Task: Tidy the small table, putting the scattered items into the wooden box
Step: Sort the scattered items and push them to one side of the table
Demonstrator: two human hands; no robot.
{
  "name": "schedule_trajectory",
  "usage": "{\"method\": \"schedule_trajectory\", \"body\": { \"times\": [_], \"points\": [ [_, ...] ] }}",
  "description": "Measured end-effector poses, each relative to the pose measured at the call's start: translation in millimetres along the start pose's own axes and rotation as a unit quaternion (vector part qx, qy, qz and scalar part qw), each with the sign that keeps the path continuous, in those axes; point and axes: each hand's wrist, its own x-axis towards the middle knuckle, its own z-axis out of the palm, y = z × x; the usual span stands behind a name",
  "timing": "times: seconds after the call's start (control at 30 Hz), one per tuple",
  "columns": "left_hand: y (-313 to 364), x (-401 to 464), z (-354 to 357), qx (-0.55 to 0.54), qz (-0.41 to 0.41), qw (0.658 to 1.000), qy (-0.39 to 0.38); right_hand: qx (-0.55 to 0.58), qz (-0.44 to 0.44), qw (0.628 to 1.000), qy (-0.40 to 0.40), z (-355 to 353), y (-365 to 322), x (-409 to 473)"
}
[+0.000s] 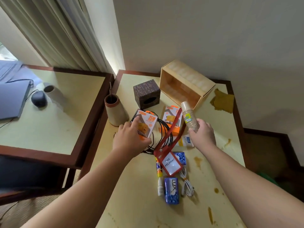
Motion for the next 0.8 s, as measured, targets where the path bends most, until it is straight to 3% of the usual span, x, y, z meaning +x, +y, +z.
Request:
{"method": "schedule_trajectory", "body": {
  "times": [0.23, 0.47, 0.6, 0.7, 0.8],
  "points": [
    [10.7, 39.9, 7.7, 0.048, -0.002, 0.998, -0.028, -0.008, 0.005, 1.000, -0.017, 6.4, 13.9, 15.3],
    [15.8, 66.9, 17.8, 0.023, -0.025, 0.998, -0.059, -0.031, -0.020, 0.996, -0.082, 6.4, 24.5, 6.4],
    [16.3, 70.1, 28.0, 0.021, -0.034, 0.997, -0.061, -0.049, -0.132, 0.990, -0.022, 8.5, 19.6, -42.3],
    [18.0, 61.4, 26.4, 0.042, -0.038, 0.997, -0.058, -0.081, -0.242, 0.965, -0.067, 20.1, 18.1, -85.7],
    [14.5, 30.1, 21.3, 0.035, -0.037, 0.999, 0.004, -0.139, -0.226, 0.957, -0.117, 33.7, 18.0, -112.3]
  ]
}}
